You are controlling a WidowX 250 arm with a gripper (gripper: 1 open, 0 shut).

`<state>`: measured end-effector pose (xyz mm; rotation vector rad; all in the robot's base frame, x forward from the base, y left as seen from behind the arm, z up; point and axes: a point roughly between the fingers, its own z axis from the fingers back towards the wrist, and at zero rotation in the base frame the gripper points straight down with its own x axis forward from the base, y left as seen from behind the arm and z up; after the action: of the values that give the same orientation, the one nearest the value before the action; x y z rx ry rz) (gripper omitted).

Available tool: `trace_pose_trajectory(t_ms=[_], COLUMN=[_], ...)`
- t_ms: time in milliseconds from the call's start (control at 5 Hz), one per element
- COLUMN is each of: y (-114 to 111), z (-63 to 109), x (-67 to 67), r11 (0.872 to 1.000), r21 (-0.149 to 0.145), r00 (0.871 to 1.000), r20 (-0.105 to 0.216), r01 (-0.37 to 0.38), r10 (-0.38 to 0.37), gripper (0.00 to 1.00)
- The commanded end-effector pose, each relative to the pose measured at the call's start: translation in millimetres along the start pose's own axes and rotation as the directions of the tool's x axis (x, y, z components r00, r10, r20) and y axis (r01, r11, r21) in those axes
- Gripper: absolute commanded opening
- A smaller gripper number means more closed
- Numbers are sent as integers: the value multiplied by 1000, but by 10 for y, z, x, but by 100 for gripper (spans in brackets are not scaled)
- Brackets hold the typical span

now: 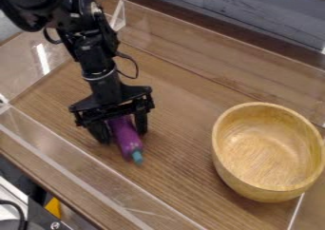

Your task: Put the purple eggplant in the brown bowl

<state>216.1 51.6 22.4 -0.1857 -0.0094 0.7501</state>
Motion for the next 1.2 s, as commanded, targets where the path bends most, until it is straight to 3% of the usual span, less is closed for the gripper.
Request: trace_pose_trajectory(t_ms=[0, 200, 600, 1000], y=[27, -10, -43, 77], z=[46, 12, 146, 323], x=[9, -8, 51, 80], r11=[999, 998, 998, 993], r21=[-23, -14, 8, 17], r00=[998, 997, 996, 990], r20=[47, 56, 67, 85], r01=[-35, -61, -61, -115], r10=[36, 62, 60, 114], gripper=[0, 0, 0, 0])
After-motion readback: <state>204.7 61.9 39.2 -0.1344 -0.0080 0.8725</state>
